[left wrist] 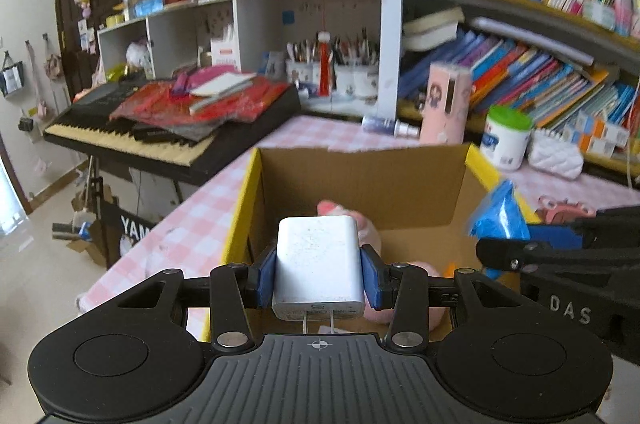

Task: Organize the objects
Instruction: 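Lower the charger into the yellow box with the left tool while the right tool lowers the bag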

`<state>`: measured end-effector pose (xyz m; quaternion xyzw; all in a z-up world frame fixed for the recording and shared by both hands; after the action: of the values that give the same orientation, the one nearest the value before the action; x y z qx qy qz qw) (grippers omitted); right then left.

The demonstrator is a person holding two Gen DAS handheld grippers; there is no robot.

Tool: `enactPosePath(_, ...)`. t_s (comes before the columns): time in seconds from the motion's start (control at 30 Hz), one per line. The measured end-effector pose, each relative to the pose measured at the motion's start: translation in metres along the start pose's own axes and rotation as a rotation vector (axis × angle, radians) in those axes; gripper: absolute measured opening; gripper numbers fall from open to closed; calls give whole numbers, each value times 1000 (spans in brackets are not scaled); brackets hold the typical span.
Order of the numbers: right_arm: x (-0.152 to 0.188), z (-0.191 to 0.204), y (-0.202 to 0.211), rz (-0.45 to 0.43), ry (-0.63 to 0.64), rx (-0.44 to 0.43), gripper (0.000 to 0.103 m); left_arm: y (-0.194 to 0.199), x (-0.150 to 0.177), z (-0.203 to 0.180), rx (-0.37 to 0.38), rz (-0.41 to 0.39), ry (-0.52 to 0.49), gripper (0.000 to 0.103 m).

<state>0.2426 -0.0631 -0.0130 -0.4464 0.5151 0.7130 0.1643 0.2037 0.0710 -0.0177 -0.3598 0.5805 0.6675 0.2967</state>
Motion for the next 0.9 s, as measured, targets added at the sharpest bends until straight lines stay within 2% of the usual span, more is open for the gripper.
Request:
enactPosePath(0.33,1,-7,-23,50,12,-27,21,-25,9,-6,-30,88,-45,41)
enactPosePath(0.6,4,-10,-31,80,8,-41,21,-27,10,-12,-33,86,-74,41)
enactPosePath(0.7,5,-11,-32,91,-1,-42,21,-26,10,-12,-23,87,-55,43)
enactPosePath(0.87,6,-12,-33,96,-5,-43,21,-17,7,-13,-21,44,-52,45)
enactPosePath(0.9,7,-12,-33,96,-5,-44,21,-15,5,-13,-20,37,-48,48)
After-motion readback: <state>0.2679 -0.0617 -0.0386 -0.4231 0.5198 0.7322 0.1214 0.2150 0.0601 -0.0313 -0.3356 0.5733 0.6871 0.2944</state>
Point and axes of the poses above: each gripper's, at about its wrist camera, not at the fingertips, and y roughly against the way its jaws point, z to its left, x to its underside, the point moved 2 cm from there along -y, roughly the way its jaws point, and after that the axes turned 4 degrees about -x, right-handed, at the moved point
